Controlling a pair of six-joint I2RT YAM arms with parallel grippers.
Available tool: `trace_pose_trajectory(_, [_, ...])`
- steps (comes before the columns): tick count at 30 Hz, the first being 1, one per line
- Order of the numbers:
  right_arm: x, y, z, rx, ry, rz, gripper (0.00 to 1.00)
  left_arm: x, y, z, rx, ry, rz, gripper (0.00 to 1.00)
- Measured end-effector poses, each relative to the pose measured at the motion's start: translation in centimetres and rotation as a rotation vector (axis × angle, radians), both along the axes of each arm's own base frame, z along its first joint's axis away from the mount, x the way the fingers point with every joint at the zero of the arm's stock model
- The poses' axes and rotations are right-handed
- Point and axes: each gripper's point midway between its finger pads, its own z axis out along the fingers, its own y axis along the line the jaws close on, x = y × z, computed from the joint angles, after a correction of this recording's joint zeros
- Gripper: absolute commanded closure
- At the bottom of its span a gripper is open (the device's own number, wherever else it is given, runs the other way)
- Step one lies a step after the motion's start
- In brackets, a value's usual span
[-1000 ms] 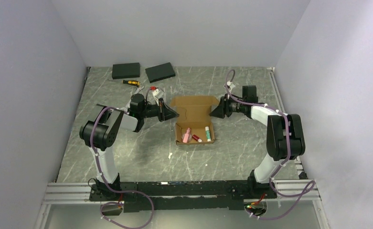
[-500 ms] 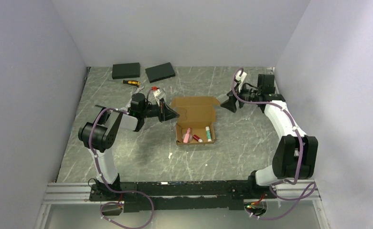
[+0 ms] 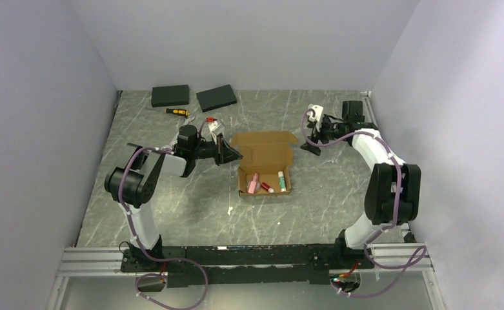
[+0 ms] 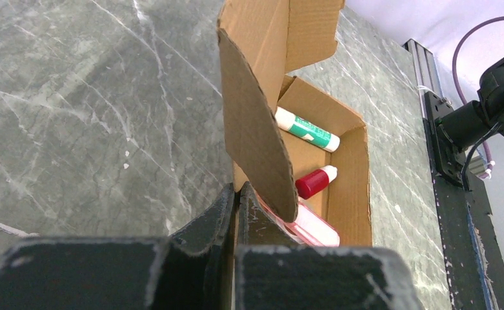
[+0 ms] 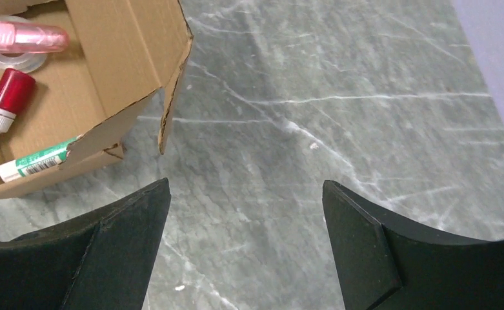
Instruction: Fold the paper box
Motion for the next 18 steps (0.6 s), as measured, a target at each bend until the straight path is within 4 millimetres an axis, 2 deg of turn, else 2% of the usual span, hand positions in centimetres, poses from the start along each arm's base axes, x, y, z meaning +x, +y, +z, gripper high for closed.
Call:
trace_pose_trajectory(5, [-0.8,1.2,-2.9,0.039,0.034,0.058,0.1,0.0,0.0,0.0,0.0,-0.003,-0.001,1.0])
trace_pose_trajectory(8, [-1.6,2.7,-4.0,0.087,0.079,0.071,0.13,0.0,0.0,0.0,0.0,-0.004,-0.001,1.0])
trace_pose_trajectory(13, [-1.7,5.2,-3.5,0.155,0.091,0.111,0.21,-0.1,-0.2,0.1,0.0,-0.007,-0.006,1.0])
trace_pose_trajectory(18, [-2.1,5.9,-3.2,0.186,0.088,0.143,0.3,-0.2,-0.3,0.1,0.001,-0.008,-0.01,1.0])
